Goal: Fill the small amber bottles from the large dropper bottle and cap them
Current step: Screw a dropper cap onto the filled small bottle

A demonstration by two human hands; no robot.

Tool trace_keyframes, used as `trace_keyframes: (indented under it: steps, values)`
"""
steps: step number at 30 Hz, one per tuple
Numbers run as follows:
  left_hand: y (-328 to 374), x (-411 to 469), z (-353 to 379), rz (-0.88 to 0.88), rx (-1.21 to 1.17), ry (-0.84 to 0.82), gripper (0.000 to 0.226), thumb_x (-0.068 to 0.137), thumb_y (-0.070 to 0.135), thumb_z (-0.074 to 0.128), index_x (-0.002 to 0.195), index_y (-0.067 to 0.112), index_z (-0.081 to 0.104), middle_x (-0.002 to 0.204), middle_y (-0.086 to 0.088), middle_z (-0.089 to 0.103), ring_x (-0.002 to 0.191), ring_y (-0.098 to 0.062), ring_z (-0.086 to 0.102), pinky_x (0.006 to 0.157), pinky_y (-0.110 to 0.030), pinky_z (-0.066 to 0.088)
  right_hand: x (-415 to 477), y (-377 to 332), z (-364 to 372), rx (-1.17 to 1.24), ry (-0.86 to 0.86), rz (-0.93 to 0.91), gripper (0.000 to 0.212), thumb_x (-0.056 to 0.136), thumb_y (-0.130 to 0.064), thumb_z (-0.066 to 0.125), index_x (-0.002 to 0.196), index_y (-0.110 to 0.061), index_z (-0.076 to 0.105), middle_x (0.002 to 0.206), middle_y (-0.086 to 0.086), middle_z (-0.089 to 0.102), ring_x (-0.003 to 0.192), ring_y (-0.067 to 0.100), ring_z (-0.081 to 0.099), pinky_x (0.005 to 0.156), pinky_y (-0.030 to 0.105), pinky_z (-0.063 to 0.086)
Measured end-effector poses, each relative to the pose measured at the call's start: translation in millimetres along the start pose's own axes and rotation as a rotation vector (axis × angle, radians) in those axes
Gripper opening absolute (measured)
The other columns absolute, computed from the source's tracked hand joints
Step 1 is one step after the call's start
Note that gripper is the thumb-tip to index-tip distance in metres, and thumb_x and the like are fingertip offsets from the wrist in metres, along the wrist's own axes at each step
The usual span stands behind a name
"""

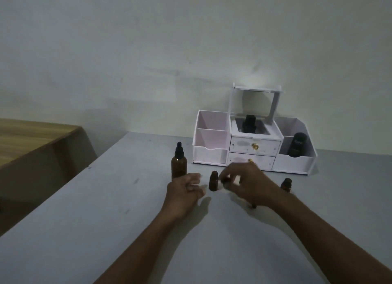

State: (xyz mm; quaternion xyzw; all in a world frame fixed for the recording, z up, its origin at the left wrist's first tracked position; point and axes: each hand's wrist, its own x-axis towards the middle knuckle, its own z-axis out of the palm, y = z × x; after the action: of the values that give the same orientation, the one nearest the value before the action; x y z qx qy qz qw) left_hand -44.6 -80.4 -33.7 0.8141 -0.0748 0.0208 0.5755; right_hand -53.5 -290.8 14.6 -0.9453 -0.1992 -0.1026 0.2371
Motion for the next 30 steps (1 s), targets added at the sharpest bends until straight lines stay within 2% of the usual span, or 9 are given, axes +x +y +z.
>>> trace_keyframes:
  steps: [3,6,10,14,16,19,21,24,30]
  values:
    - [3,8,11,-0.018,-0.037,-0.026,0.057,0.079,0.009,0.078,0.132,0.013,0.058,0.129,-0.006,0.062,0.104,-0.012,0.065,0.081,-0.013,0.048,9,0,-13,0.251,0.308,0.081,0.019,0.086,-0.023,0.075,0.102,-0.030,0.070,0.091,-0.020,0.068,0.083,-0.006,0.067,0.071,0.011,0.054]
    - [11,15,24,-0.022,-0.020,-0.010,0.069,0.074,0.015,0.083,0.136,0.013,0.054,0.134,-0.005,0.060,0.114,-0.020,0.062,0.092,-0.028,0.050,20,1,-11,0.412,0.427,0.130,0.020,0.086,-0.023,0.075,0.105,-0.020,0.074,0.093,-0.010,0.075,0.084,0.003,0.071,0.077,0.016,0.056]
    - [14,21,32,-0.017,-0.022,0.022,0.071,0.069,0.024,0.086,0.133,0.012,0.057,0.132,-0.005,0.062,0.114,-0.021,0.063,0.086,-0.025,0.049,28,2,1,0.435,0.394,0.122,0.017,0.086,-0.023,0.075,0.102,-0.024,0.073,0.092,-0.011,0.074,0.083,0.003,0.072,0.075,0.016,0.057]
    - [16,20,33,0.015,-0.007,0.026,0.059,0.070,0.024,0.085,0.124,0.011,0.064,0.126,-0.003,0.066,0.103,-0.013,0.064,0.083,-0.020,0.046,30,1,6,0.475,0.391,0.109,0.016,0.085,-0.019,0.076,0.101,-0.023,0.073,0.087,-0.010,0.074,0.075,-0.002,0.070,0.065,0.009,0.053]
    - [17,18,33,0.039,0.026,0.023,0.047,0.074,0.022,0.082,0.118,0.012,0.069,0.119,-0.002,0.069,0.095,-0.009,0.062,0.079,-0.014,0.043,30,0,9,0.492,0.393,0.108,0.016,0.086,-0.018,0.076,0.102,-0.021,0.073,0.088,-0.010,0.074,0.074,-0.002,0.070,0.066,0.009,0.053]
    - [15,20,35,0.063,0.052,0.031,0.040,0.079,0.019,0.079,0.117,0.013,0.070,0.116,-0.002,0.071,0.088,-0.004,0.061,0.063,0.000,0.040,33,1,13,0.487,0.392,0.122,0.017,0.085,-0.019,0.076,0.102,-0.021,0.074,0.089,-0.009,0.075,0.076,0.002,0.071,0.069,0.013,0.056]
    - [14,21,35,0.064,0.037,0.032,0.041,0.079,0.019,0.079,0.119,0.013,0.069,0.117,-0.002,0.071,0.093,-0.007,0.065,0.073,-0.004,0.045,33,2,17,0.459,0.388,0.117,0.017,0.084,-0.020,0.077,0.102,-0.020,0.075,0.089,-0.009,0.075,0.079,0.004,0.072,0.072,0.017,0.058]
    - [14,20,34,0.067,0.018,0.021,0.041,0.079,0.017,0.079,0.119,0.012,0.069,0.117,-0.003,0.071,0.104,-0.015,0.068,0.095,-0.026,0.051,32,2,25,0.383,0.372,0.112,0.018,0.084,-0.021,0.078,0.102,-0.021,0.075,0.089,-0.012,0.073,0.078,0.000,0.069,0.071,0.008,0.052]
    - [10,21,35,0.107,0.030,0.034,0.031,0.081,0.014,0.077,0.112,0.017,0.073,0.107,0.002,0.074,0.096,-0.010,0.069,0.095,-0.029,0.053,27,0,44,0.337,0.403,0.196,0.021,0.082,-0.028,0.080,0.099,-0.016,0.076,0.089,-0.005,0.073,0.078,0.001,0.067,0.066,0.004,0.049]
